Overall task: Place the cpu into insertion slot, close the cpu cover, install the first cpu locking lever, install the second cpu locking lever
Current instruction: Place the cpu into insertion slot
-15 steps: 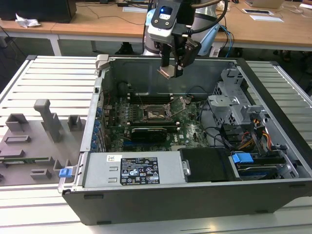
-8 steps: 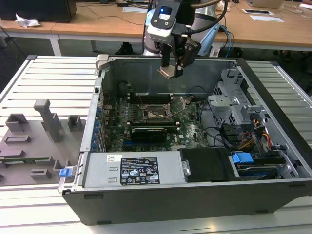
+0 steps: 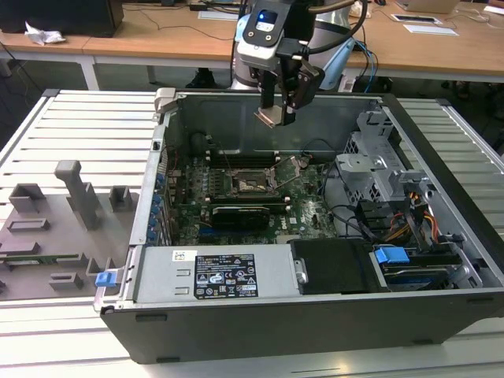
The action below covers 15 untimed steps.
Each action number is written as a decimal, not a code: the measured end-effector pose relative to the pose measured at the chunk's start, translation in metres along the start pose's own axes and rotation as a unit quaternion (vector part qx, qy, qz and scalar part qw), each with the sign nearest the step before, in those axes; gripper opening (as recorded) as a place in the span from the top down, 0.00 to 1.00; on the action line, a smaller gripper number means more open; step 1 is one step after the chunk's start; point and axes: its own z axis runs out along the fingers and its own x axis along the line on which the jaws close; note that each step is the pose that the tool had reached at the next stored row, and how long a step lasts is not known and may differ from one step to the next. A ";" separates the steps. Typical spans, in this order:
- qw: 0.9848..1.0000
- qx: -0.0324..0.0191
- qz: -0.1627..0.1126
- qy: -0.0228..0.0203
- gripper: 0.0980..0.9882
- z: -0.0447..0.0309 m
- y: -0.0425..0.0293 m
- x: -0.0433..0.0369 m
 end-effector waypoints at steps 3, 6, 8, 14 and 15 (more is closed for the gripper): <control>1.000 0.000 0.002 0.000 0.52 0.0001 0.0000 0.0000; 1.000 0.000 0.004 -0.001 0.52 0.0002 0.0000 0.0000; 1.000 0.000 0.006 -0.001 0.52 0.0003 0.0000 0.0000; 1.000 0.002 0.023 -0.006 0.52 0.0010 0.0000 0.0001; 1.000 0.002 0.027 -0.006 0.52 0.0010 0.0000 0.0001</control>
